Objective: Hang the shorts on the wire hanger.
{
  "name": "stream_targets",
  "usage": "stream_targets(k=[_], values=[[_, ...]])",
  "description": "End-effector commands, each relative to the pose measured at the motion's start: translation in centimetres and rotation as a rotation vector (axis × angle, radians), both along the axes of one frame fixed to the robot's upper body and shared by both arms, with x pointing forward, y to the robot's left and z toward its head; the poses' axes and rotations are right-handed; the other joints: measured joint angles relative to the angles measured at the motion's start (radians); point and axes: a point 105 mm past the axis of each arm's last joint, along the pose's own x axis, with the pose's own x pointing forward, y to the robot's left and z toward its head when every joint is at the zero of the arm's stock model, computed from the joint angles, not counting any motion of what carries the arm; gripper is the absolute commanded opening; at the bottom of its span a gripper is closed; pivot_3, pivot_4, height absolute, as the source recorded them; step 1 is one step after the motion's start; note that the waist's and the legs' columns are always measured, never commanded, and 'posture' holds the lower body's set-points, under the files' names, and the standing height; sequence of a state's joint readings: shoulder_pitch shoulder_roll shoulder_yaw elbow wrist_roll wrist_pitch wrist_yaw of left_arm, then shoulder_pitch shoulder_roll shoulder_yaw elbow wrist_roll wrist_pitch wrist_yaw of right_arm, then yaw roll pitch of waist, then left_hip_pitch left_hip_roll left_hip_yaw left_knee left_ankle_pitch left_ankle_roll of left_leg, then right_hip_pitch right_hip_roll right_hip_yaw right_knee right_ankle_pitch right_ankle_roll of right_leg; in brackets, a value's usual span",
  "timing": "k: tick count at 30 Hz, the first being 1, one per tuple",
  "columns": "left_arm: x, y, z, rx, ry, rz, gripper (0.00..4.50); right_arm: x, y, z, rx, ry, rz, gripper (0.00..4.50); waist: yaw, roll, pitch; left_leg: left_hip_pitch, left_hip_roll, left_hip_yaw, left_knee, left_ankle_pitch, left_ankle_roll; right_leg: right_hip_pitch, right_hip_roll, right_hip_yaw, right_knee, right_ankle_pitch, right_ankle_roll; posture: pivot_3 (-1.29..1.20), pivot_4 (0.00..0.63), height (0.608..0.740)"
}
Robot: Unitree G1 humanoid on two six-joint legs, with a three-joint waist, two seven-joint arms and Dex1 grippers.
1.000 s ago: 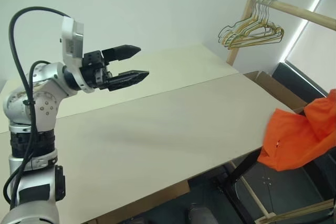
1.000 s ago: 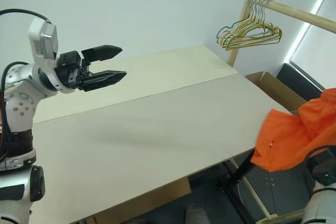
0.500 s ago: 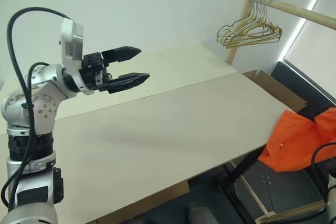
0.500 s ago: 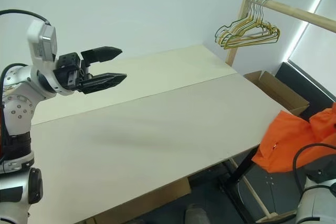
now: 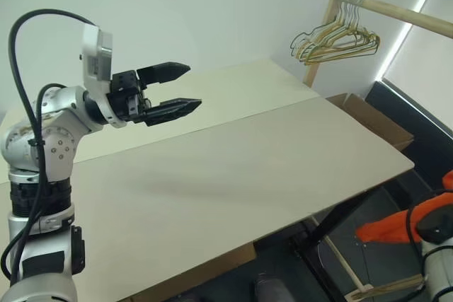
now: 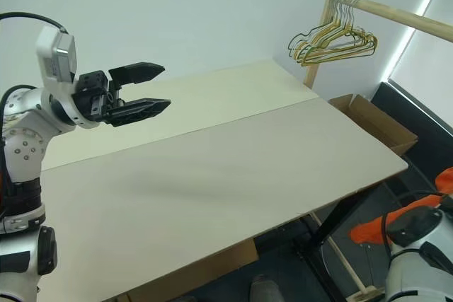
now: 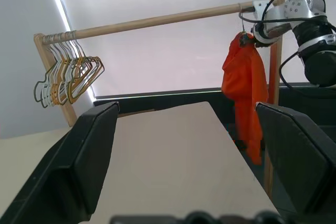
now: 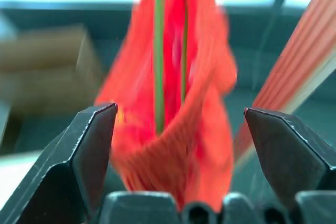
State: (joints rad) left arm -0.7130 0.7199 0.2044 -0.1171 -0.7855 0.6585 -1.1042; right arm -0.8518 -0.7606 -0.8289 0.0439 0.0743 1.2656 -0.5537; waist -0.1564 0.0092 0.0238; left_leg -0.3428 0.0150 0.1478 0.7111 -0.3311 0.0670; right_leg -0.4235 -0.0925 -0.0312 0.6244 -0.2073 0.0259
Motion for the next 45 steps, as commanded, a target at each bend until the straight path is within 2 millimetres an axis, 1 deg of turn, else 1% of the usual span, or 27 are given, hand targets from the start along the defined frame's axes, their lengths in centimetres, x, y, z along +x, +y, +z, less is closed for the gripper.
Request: stream_targets(k=[1,3,4,5,7,8,10,11,12,13,15,16,18,21,22,23,26,30,32,34,36,40,45], values=[[-0.2,0.0,1.0,0.004,-0.047,0.004,4.5,0.1,2.0,4.3,-0.27,-0.058,-0.032,4.47,-0.001,0.0,0.0,0.0,0.0,0.0,0.0,0.0,0.0,0.0,0.0,0.0,0.0,0.0,0.0,-0.13,0.0,0.74],[-0.1,0.0,1.0,0.006,-0.053,0.01,4.5,0.3,3.8,6.6,-0.475,-0.09,-0.057,4.47,0.0,0.0,0.0,0.001,0.0,0.001,0.0,0.0,0.0,0.0,0.0,0.0,0.0,0.0,0.0,-0.13,0.0,0.74],[-0.2,0.1,1.0,0.007,-0.055,0.013,4.5,0.4,4.9,7.9,-0.596,-0.104,-0.064,4.47,0.0,0.0,0.0,0.001,0.0,0.001,0.0,0.0,0.0,0.0,0.0,0.001,0.0,0.0,0.0,-0.13,0.0,0.74],[-0.2,0.1,1.0,0.009,-0.056,0.017,4.5,0.6,5.9,8.7,-0.678,-0.122,-0.058,4.47,0.0,0.0,0.0,0.001,0.0,0.002,0.0,0.0,0.0,0.0,0.0,0.001,0.0,0.0,0.0,-0.12,0.0,0.74],[-0.1,0.2,0.9,0.018,-0.061,0.036,4.5,1.7,8.1,10.1,-0.811,-0.166,-0.002,4.47,0.0,0.0,0.0,0.002,0.0,0.002,-0.001,0.0,0.0,0.0,0.0,0.002,0.001,0.0,0.0,-0.11,0.0,0.74],[0.0,0.3,0.8,0.026,-0.069,0.053,4.5,2.7,9.3,10.5,-0.86,-0.195,0.069,4.47,0.0,0.0,0.0,0.003,0.0,0.003,-0.001,0.0,-0.001,0.0,0.0,0.002,0.001,0.0,0.0,-0.1,0.0,0.74],[0.1,0.5,0.6,0.027,-0.083,0.095,4.5,5.9,12.2,10.7,-0.894,-0.26,0.33,4.47,-0.001,0.0,0.0,0.005,0.0,0.004,-0.002,0.0,-0.001,0.001,0.001,0.004,0.001,0.0,0.0,-0.08,0.0,0.74],[0.1,0.6,0.5,0.023,-0.095,0.112,4.5,7.5,14.2,10.5,-0.929,-0.271,0.5,4.47,-0.001,-0.001,0.001,0.007,0.0,0.005,-0.003,0.0,-0.001,0.002,0.002,0.005,0.0,0.0,0.0,-0.07,0.0,0.74],[0.1,0.7,0.3,0.023,-0.101,0.125,4.5,8.5,15.7,10.2,-0.957,-0.277,0.627,4.47,-0.001,-0.001,0.001,0.007,0.0,0.005,-0.003,0.0,-0.001,0.002,0.002,0.005,0.001,0.0,0.0,-0.07,0.0,0.74],[0.1,0.8,0.2,0.027,-0.104,0.135,4.5,9.1,16.8,9.8,-0.978,-0.287,0.716,4.47,0.001,-0.001,0.001,0.007,0.0,0.006,-0.003,0.0,-0.001,0.002,0.002,0.006,0.001,0.0,0.0,-0.05,0.0,0.74],[-0.4,1.1,-0.5,0.055,-0.084,0.129,4.5,10.7,20.0,7.7,-0.92,-0.286,1.054,4.47,0.009,-0.002,0.002,0.008,0.0,0.006,-0.004,0.0,-0.001,0.002,0.002,0.006,0.001,0.0,0.0,-0.03,0.0,0.74],[-0.8,1.3,-0.8,0.065,-0.069,0.123,4.5,11.1,21.6,6.5,-0.866,-0.284,1.233,4.47,0.014,-0.004,0.002,0.008,0.0,0.006,-0.005,0.0,-0.001,0.002,0.002,0.005,0.0,0.0,0.0,-0.01,0.0,0.74],[-1.1,1.6,-1.6,0.091,-0.051,0.14,4.5,11.2,23.8,4.5,-0.78,-0.271,1.483,4.47,0.031,-0.006,0.003,0.007,0.0,0.006,-0.007,0.0,-0.001,0.001,0.002,0.005,-0.001,0.0,0.0,0.02,0.0,0.74],[-1.5,2.1,-2.4,0.103,-0.017,0.175,4.5,10.9,25.9,2.4,-0.732,-0.239,1.714,4.47,0.06,-0.006,0.004,0.006,0.0,0.006,-0.009,0.0,-0.001,0.0,0.001,0.004,-0.001,-0.001,0.0,0.05,0.0,0.74],[-1.7,2.3,-2.9,0.109,0.013,0.195,4.5,10.6,26.8,1.6,-0.705,-0.22,1.819,4.47,0.072,-0.007,0.005,0.006,0.0,0.006,-0.009,0.0,-0.001,-0.001,0.001,0.004,-0.001,-0.001,-0.001,0.08,0.0,0.74],[-1.9,2.4,-3.3,0.113,0.034,0.21,4.5,10.3,27.5,1.0,-0.685,-0.208,1.892,4.47,0.087,-0.007,0.005,0.006,0.0,0.006,-0.009,0.0,-0.001,-0.001,0.001,0.003,-0.002,-0.001,-0.001,0.1,0.0,0.74],[-3.3,2.7,-4.8,0.172,0.056,0.238,4.5,9.1,29.3,-0.8,-0.649,-0.159,2.114,4.47,0.117,-0.008,0.005,0.006,0.0,0.006,-0.011,0.0,-0.001,-0.001,0.001,0.003,-0.002,-0.001,-0.002,0.14,0.0,0.74],[-4.5,3.4,-5.4,0.197,0.072,0.278,4.5,8.2,30.5,-2.5,-0.625,-0.096,2.262,4.47,0.153,-0.011,0.007,0.006,0.0,0.006,-0.013,0.001,-0.003,-0.001,0.001,0.001,-0.003,-0.001,-0.002,0.17,0.0,0.74],[-5.1,3.8,-5.5,0.204,0.084,0.287,4.5,7.9,30.9,-3.1,-0.63,-0.074,2.306,4.47,0.169,-0.012,0.007,0.006,0.001,0.005,-0.013,0.001,-0.004,0.0,0.0,-0.001,-0.004,-0.002,-0.003,0.19,0.0,0.74],[-5.9,4.4,-5.9,0.234,0.099,0.298,4.5,8.0,31.2,-3.4,-0.629,-0.068,2.337,4.47,0.179,-0.012,0.007,0.006,0.001,0.003,-0.014,-0.001,-0.011,0.0,0.0,-0.004,-0.004,-0.002,-0.004,0.21,0.0,0.74],[-6.4,4.7,-6.1,0.257,0.107,0.311,4.5,8.0,31.5,-3.7,-0.632,-0.063,2.362,4.47,0.185,-0.012,0.007,0.006,0.001,0.003,-0.014,-0.002,-0.014,-0.001,0.0,-0.004,-0.003,-0.002,-0.005,0.22,0.0,0.74],[-6.8,4.9,-6.1,0.268,0.113,0.321,4.5,8.0,31.8,-4.1,-0.646,-0.055,2.389,4.47,0.204,-0.013,0.007,0.006,0.0,0.0,-0.015,-0.001,-0.016,0.0,0.0,-0.007,-0.002,-0.003,-0.006,0.23,0.0,0.74],[-7.2,4.9,-6.1,0.272,0.115,0.341,4.5,8.0,32.2,-4.5,-0.659,-0.056,2.414,4.47,0.212,-0.013,0.008,0.006,0.0,-0.002,-0.015,0.0,-0.018,0.0,0.0,-0.009,-0.001,-0.004,-0.008,0.26,0.0,0.74]])
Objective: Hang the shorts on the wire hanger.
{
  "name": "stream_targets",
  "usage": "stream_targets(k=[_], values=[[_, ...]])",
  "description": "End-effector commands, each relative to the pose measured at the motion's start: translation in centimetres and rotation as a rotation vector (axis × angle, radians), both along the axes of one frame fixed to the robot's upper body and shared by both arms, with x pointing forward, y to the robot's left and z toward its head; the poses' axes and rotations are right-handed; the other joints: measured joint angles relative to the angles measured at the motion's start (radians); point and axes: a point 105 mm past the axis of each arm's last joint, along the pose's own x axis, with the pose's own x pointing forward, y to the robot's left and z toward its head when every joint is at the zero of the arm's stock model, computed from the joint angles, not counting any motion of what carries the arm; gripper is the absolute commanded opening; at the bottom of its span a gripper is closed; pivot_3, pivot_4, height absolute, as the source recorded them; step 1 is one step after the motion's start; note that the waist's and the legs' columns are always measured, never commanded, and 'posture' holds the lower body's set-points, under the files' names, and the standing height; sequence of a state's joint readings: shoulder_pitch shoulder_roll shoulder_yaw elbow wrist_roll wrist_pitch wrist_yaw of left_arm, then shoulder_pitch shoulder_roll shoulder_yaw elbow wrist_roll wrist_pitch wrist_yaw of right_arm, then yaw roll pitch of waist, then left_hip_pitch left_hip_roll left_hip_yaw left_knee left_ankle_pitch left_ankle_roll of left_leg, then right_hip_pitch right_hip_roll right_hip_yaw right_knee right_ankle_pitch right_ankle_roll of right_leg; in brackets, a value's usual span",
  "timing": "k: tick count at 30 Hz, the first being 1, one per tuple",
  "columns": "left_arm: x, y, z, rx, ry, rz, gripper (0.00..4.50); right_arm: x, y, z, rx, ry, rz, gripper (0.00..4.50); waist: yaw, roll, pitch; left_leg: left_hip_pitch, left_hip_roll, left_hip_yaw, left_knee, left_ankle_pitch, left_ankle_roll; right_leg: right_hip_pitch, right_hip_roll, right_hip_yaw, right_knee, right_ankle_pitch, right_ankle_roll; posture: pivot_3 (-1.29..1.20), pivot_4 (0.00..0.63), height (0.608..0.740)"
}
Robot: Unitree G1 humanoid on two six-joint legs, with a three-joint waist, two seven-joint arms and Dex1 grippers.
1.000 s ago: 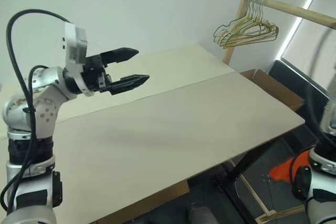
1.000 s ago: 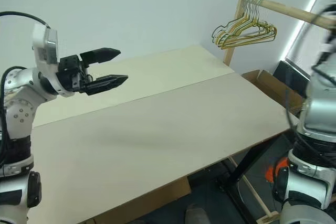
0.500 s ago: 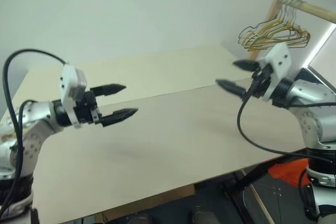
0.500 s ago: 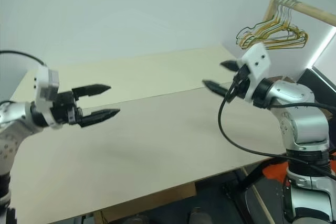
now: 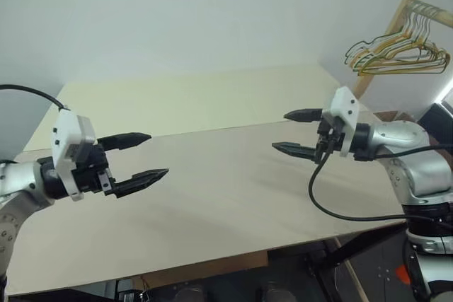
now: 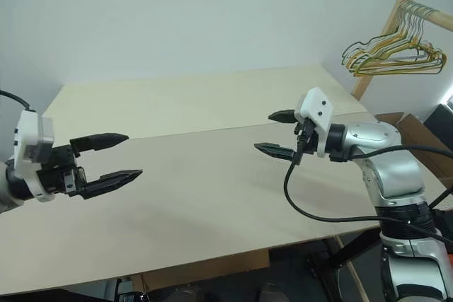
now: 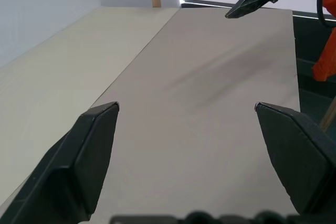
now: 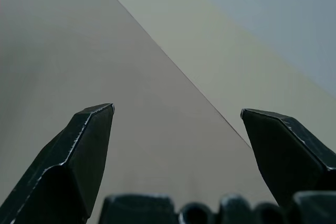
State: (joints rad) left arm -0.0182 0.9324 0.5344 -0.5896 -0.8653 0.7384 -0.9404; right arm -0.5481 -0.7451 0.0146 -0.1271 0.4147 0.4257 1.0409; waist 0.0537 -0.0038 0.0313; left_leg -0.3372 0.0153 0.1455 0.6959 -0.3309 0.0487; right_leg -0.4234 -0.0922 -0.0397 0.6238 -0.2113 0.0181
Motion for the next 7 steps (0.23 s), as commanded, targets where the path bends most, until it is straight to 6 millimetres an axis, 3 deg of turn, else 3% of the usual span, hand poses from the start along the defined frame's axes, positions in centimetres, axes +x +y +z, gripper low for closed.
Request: stream_targets(k=[1,7], values=[[-0.39,-0.02,0.85,0.018,-0.044,0.022,4.5,0.01,0.46,1.25,-0.002,-0.065,0.034,4.47,0.004,0.0,0.0,0.0,0.0,0.0,0.0,0.0,0.0,0.0,0.0,0.0,0.0,0.0,0.0,0.26,0.0,0.74],[-0.9,0.24,0.15,0.038,-0.032,0.071,4.5,0.27,1.08,1.28,-0.005,-0.068,0.076,4.47,0.011,-0.001,0.0,0.0,0.0,-0.001,0.0,0.001,-0.001,0.0,0.001,-0.001,0.001,0.0,-0.001,0.29,0.0,0.74]])
